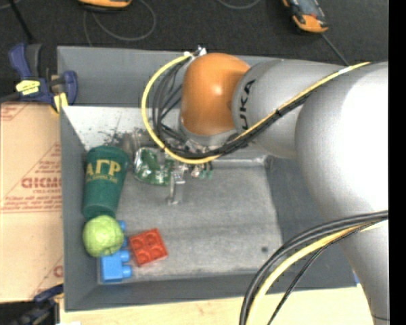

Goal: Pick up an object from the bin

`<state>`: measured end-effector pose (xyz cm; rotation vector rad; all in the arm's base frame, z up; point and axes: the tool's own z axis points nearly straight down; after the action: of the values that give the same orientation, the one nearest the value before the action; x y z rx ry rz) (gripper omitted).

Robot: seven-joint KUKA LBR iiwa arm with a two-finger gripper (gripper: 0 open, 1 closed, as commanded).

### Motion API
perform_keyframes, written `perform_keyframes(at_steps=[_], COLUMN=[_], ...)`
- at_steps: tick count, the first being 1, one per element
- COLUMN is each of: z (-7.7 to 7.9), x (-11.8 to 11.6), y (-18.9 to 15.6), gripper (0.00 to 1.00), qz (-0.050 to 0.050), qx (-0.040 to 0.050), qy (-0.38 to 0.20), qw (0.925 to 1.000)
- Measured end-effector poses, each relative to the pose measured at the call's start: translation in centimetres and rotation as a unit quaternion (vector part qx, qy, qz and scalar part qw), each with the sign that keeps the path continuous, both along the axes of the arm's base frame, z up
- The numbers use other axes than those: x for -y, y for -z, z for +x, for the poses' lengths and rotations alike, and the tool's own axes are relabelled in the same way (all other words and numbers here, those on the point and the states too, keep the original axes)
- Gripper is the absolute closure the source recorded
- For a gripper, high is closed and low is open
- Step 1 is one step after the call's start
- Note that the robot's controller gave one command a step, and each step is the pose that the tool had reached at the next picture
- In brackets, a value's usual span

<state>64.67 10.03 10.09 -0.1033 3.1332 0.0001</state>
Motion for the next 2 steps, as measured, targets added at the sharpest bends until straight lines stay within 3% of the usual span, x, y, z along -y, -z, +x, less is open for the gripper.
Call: perform_keyframes(at_steps=[1,2], z=[0.3,0.4], x=[0.4,1.5], y=[-2.1,-2.0], gripper=[0.0,0.0], qz=[0.001,0.0], qx=[-0.0018,0.0007], qy=[0.048,0.037], qw=[0.9988,0.9993])
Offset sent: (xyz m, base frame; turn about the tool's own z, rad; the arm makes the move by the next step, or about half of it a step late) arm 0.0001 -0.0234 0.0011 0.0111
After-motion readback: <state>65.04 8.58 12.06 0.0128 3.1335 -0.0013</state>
